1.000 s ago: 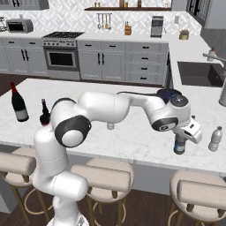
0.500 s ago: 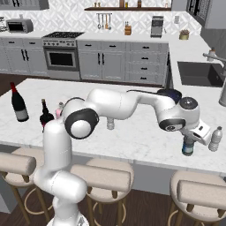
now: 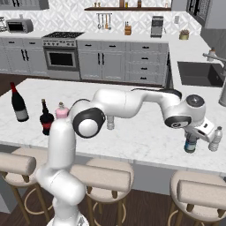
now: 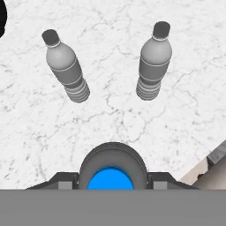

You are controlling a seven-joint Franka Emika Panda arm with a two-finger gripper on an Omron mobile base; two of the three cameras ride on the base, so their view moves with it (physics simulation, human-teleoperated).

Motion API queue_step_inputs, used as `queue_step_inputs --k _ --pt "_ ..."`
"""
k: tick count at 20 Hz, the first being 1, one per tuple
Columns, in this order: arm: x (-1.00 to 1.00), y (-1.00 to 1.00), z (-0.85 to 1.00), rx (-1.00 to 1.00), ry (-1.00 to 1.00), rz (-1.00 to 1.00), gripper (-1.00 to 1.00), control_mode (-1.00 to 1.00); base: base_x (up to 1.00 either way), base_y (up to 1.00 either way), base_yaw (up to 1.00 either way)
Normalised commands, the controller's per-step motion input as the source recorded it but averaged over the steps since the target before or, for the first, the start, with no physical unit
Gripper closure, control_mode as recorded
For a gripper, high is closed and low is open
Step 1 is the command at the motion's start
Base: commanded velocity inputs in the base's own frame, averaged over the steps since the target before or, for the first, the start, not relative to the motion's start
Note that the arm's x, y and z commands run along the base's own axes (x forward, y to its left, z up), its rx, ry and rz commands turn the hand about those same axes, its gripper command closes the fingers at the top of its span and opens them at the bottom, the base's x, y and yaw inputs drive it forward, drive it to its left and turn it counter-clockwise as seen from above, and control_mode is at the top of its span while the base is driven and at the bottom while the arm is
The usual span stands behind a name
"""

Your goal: Move the plastic bottles in the middle to the plastics group, and the glass bottles in the middle to the glass group.

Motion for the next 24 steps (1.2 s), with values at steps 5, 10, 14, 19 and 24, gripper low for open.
queue_step_inputs --k 5,10,14,19,24 --pt "0.05 0.00 -0.22 0.00 0.00 0.00 1.00 -1.00 0.00 0.00 0.00" --pt "0.01 0.00 -0.55 0.00 0.00 0.00 1.00 -1.00 0.00 0.00 0.00" --pt "0.06 0.00 -0.48 0.00 0.00 0.00 1.00 -1.00 0.00 0.00 0.00" --pt "0.16 0.00 -0.08 0.00 0.00 0.00 1.00 -1.00 0.00 0.00 0.00" --pt "0.61 -0.11 0.00 0.00 0.00 0.00 1.00 -1.00 0.00 0.00 0.00"
